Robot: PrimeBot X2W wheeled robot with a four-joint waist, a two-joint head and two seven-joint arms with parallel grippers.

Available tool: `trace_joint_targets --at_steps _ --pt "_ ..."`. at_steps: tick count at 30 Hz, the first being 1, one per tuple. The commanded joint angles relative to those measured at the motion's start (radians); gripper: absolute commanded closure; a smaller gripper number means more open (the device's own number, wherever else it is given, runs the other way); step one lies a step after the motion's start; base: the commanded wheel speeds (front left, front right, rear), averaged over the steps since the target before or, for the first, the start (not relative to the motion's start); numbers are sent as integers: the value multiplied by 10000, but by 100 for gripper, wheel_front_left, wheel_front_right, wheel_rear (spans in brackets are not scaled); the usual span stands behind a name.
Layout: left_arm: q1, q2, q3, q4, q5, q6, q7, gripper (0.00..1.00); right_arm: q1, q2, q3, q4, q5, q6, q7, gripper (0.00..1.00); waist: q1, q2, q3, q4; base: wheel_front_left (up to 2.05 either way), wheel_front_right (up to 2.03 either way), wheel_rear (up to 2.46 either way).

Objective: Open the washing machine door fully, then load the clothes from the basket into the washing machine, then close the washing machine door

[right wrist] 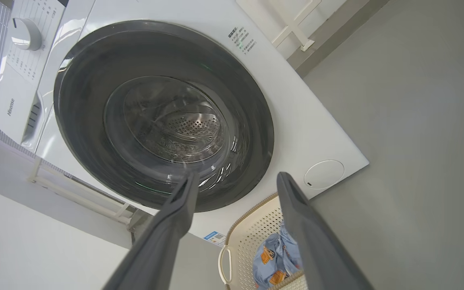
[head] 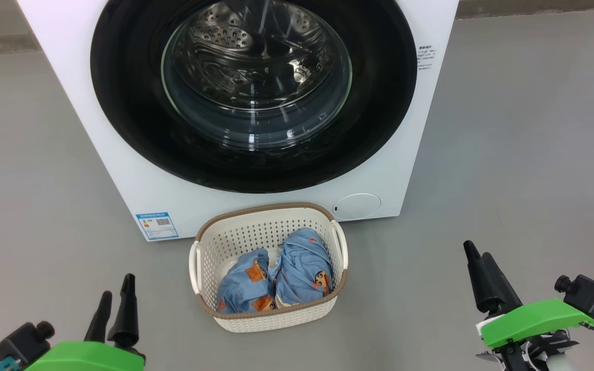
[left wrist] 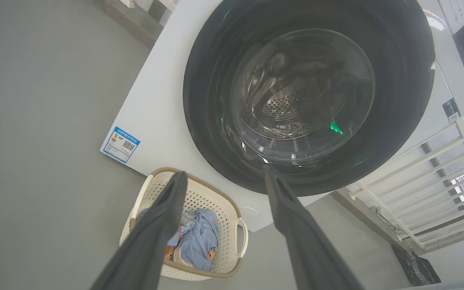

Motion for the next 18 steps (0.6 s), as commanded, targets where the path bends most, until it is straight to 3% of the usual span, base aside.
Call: trace_joint_targets --at_steps 1,18 --pt "-430 194 183 -304 613 -66 -176 0 -454 -133 220 -203 -604 9 -172 0 0 0 -5 0 0 0 0" --pt "-391 341 117 -263 3372 -61 -675 0 -576 -143 150 -180 -3253 11 -600 0 0 0 -59 -21 0 0 0"
